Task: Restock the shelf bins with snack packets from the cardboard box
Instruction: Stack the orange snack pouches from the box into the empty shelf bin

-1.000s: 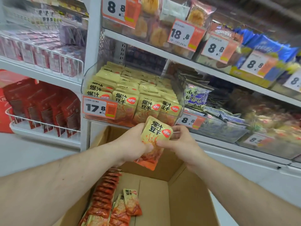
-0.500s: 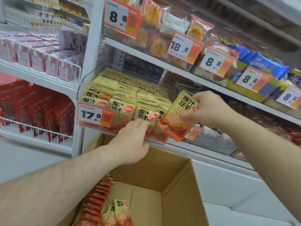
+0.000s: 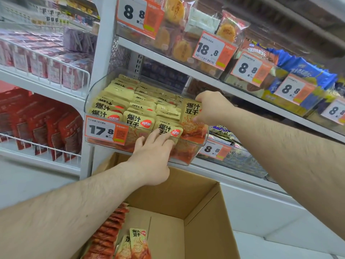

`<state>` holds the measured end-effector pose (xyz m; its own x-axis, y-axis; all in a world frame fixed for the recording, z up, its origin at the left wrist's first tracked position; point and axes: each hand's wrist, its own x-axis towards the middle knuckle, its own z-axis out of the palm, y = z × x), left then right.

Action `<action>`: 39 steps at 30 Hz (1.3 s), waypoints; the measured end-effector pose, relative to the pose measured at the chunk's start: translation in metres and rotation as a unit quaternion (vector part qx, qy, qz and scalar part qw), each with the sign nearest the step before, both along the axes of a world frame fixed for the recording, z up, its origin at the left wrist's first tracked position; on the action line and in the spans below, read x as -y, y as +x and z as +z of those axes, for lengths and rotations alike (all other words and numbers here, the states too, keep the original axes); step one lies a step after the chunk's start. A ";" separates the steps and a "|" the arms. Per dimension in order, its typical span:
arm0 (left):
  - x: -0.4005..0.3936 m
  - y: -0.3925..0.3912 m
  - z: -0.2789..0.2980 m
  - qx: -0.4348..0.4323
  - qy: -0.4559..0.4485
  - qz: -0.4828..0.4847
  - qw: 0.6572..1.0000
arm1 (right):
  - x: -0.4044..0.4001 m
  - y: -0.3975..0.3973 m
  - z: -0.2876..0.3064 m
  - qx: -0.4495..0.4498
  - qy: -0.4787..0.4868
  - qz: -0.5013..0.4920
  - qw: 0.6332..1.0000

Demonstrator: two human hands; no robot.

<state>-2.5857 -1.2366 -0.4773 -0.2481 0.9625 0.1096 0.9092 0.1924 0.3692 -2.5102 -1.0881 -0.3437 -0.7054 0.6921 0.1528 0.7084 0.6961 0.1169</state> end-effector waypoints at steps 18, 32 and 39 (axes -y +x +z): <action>0.000 -0.004 -0.002 0.004 -0.007 -0.008 1.000 | -0.002 0.030 -0.062 0.211 0.140 0.101 0.962; 0.001 -0.007 -0.002 0.008 0.005 -0.011 1.000 | 0.005 0.018 -0.086 0.143 -0.001 0.097 0.985; 0.008 -0.011 0.000 0.028 0.031 -0.010 0.999 | 0.006 0.020 -0.086 0.119 0.000 0.092 0.989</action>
